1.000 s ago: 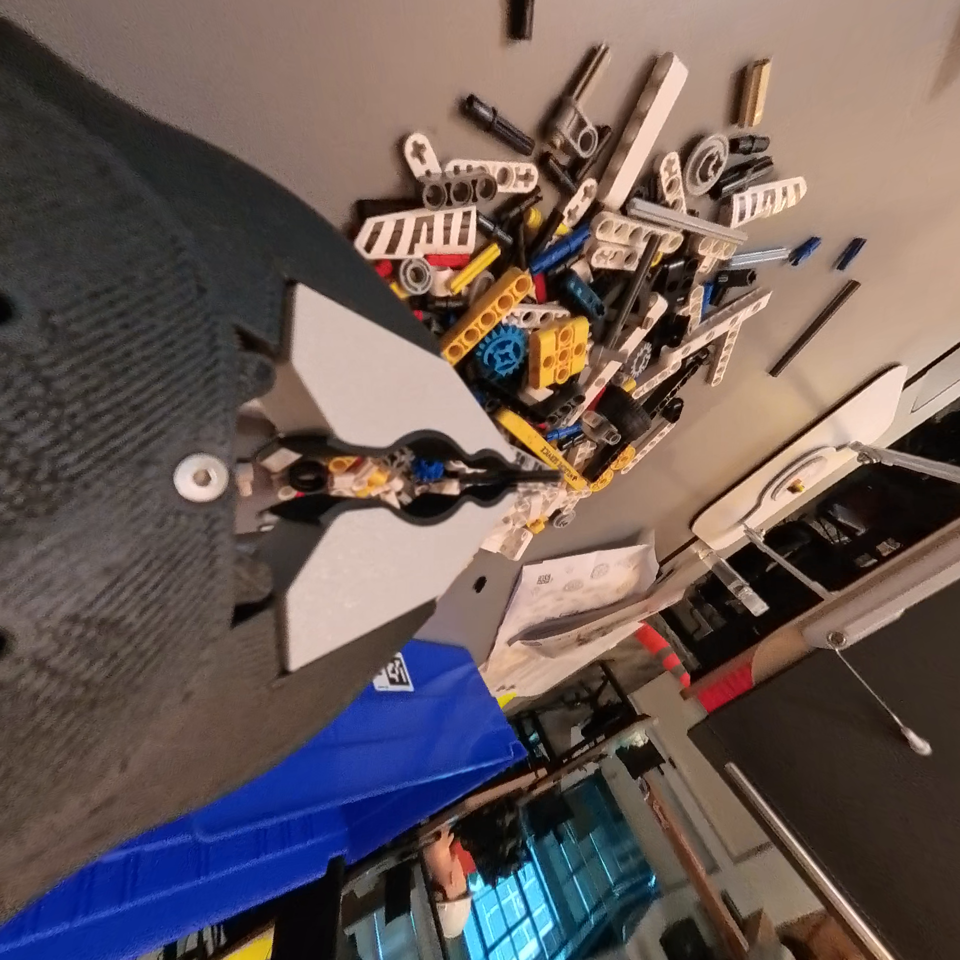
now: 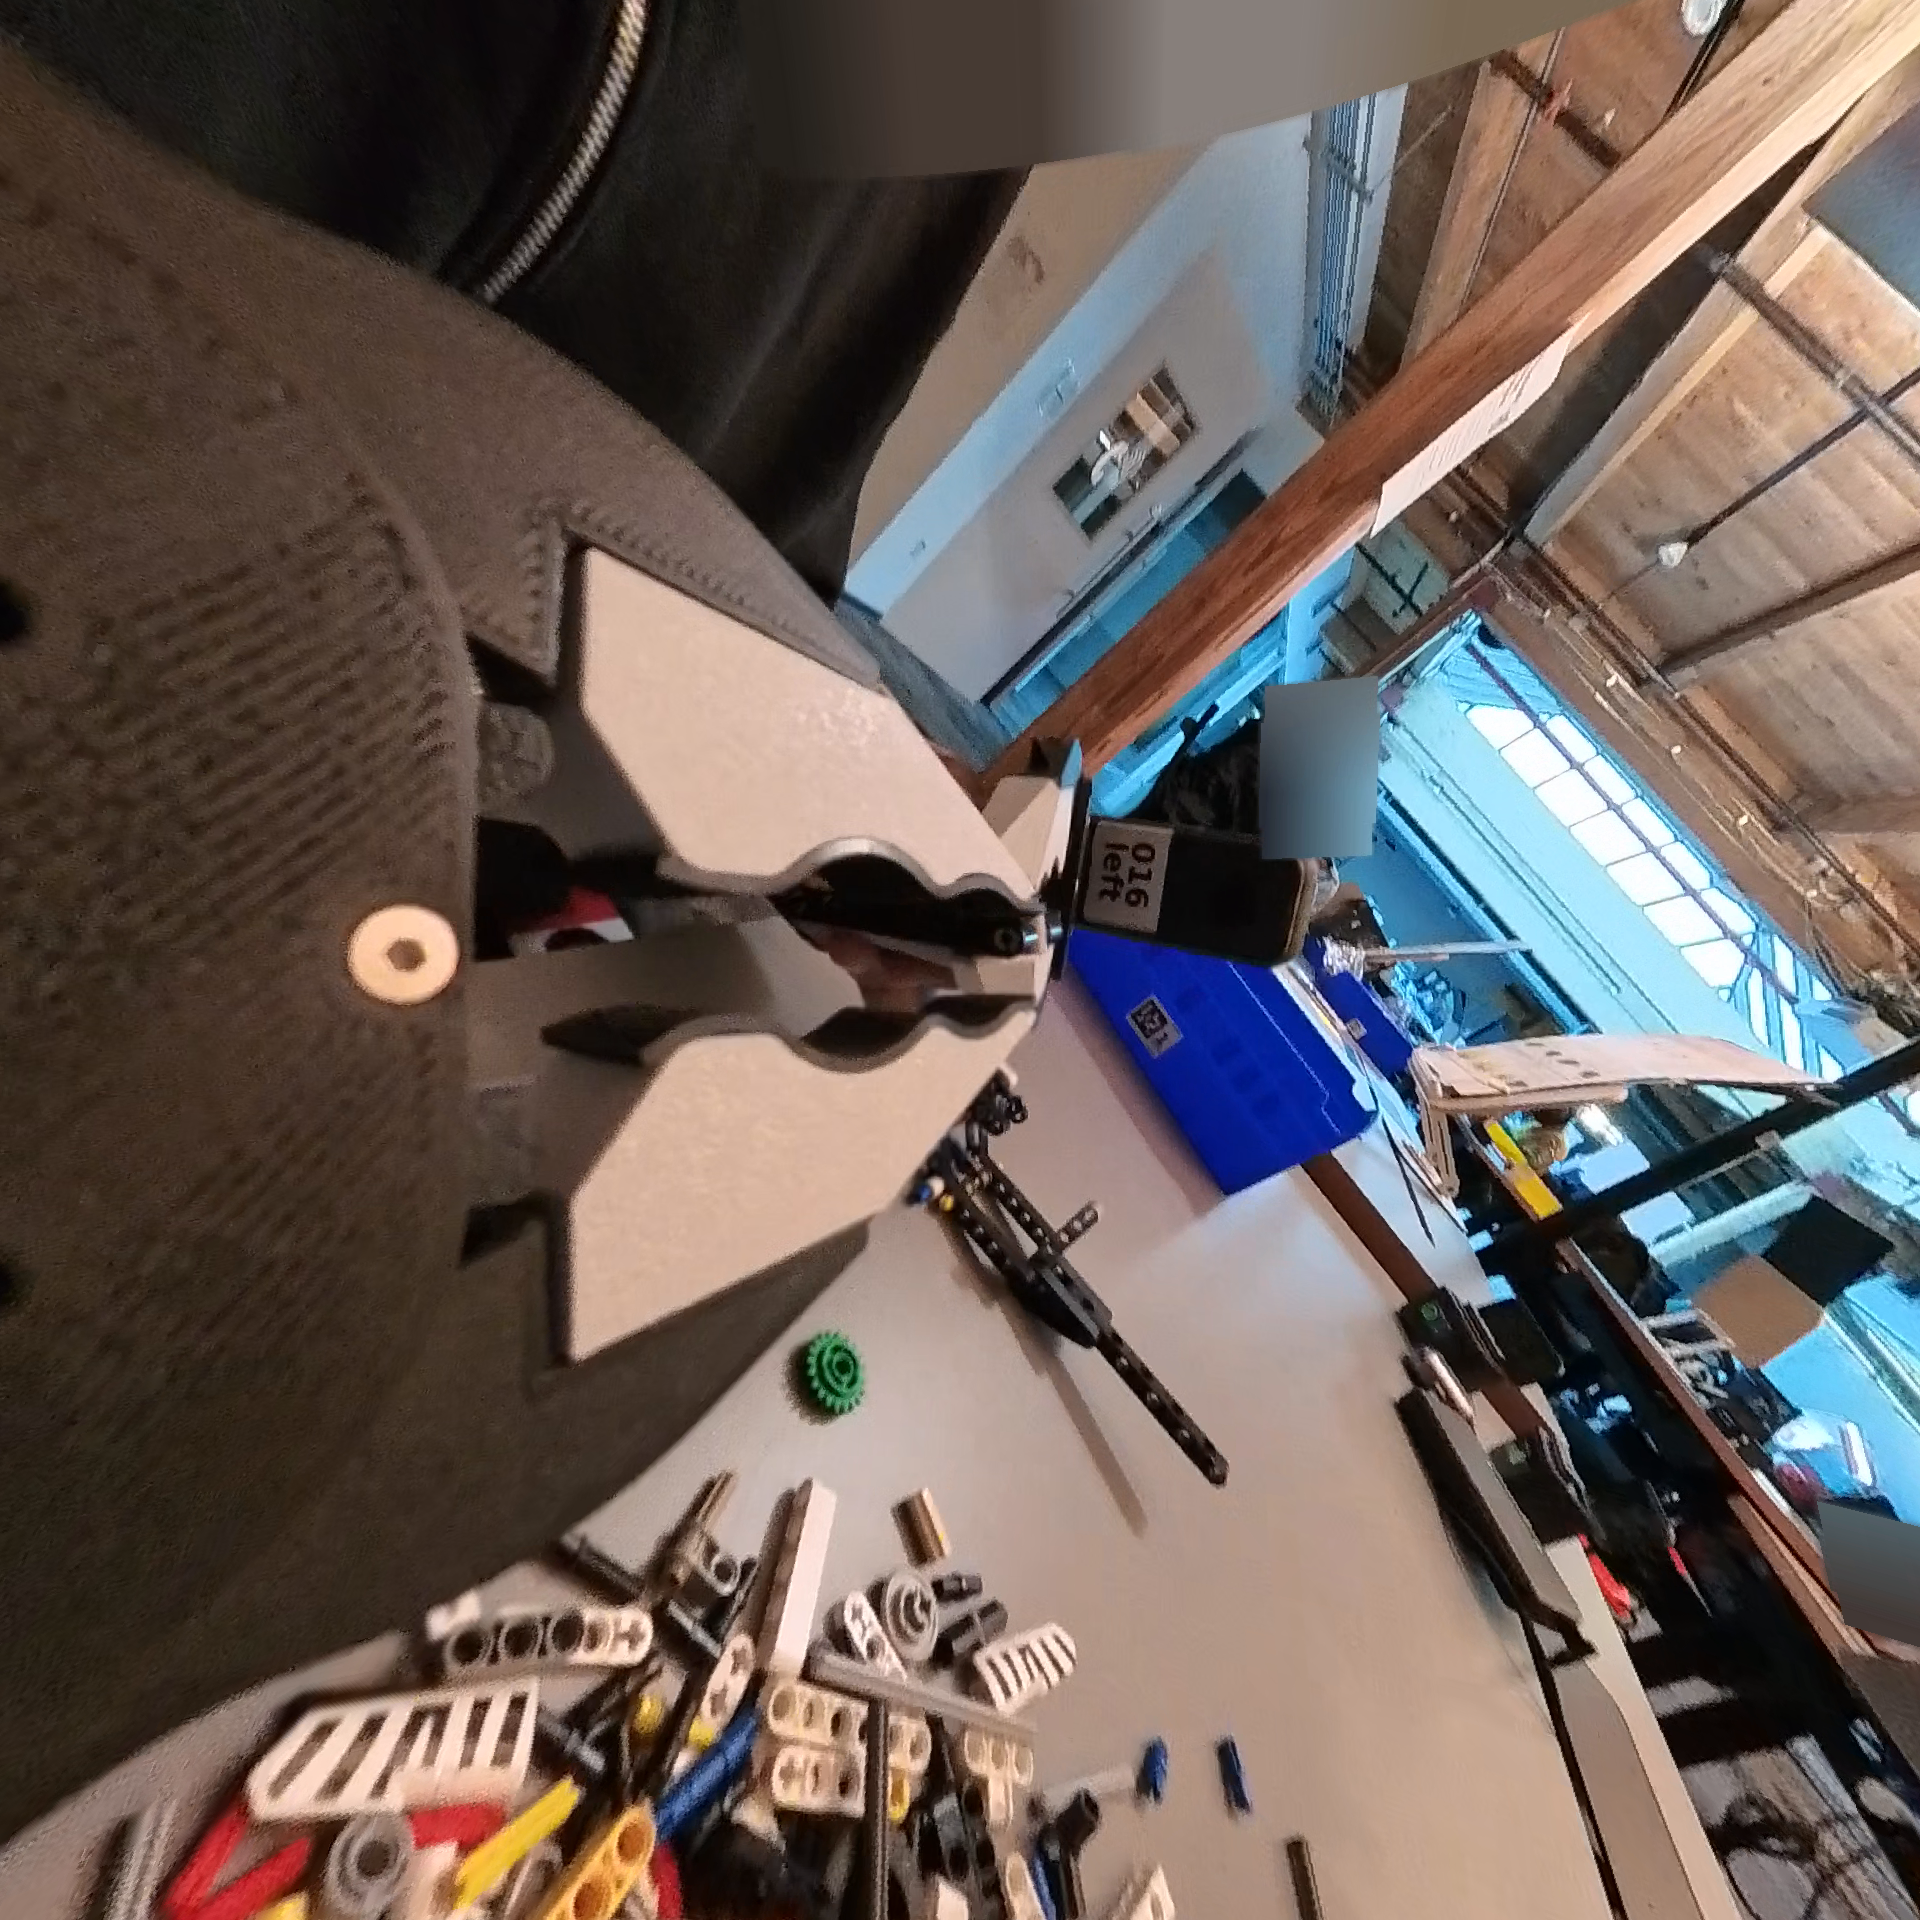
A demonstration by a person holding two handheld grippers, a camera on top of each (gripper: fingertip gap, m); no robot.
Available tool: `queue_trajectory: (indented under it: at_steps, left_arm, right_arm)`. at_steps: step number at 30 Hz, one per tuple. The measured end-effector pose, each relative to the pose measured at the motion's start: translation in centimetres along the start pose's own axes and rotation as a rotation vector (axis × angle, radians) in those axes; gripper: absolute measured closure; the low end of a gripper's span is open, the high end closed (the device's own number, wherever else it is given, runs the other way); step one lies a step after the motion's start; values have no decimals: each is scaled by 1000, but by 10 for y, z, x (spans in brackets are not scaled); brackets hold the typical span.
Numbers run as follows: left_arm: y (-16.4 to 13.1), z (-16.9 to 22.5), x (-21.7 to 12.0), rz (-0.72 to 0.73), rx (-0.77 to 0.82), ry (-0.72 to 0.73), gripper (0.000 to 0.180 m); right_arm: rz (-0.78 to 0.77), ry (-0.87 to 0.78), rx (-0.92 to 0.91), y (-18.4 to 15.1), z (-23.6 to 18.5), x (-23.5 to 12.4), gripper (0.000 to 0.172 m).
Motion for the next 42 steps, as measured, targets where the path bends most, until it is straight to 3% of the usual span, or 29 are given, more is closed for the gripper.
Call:
queue_trajectory:
  at_steps: [3, 19, 34, 42]
  left_arm:
    - [0, -1, -1, -1, -1, 3, 176]
    - [10, 1, -5, 67, 24, -29, 176]
    - [21, 3, -3, 174, 44, 52, 177]
    - [22, -3, -5, 214, -47, 48, 177]
  right_arm:
    - [1, 25, 23, -1, -2, 1, 168]
    - [-30, 51, 63, -7, -3, 3, 168]
    - [-47, 40, 136, 0, -5, 5, 167]
    - [-56, 16, 126, -3, -1, 5, 167]
Point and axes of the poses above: each gripper's, where its closed fingertips meet, x out along the fingers, y out of its top, z = x × y across the jaws, the point moved 1 cm from there along -x, back along the fingers, and after that the axes turned 14 degrees about z, right-handed, at the moved point
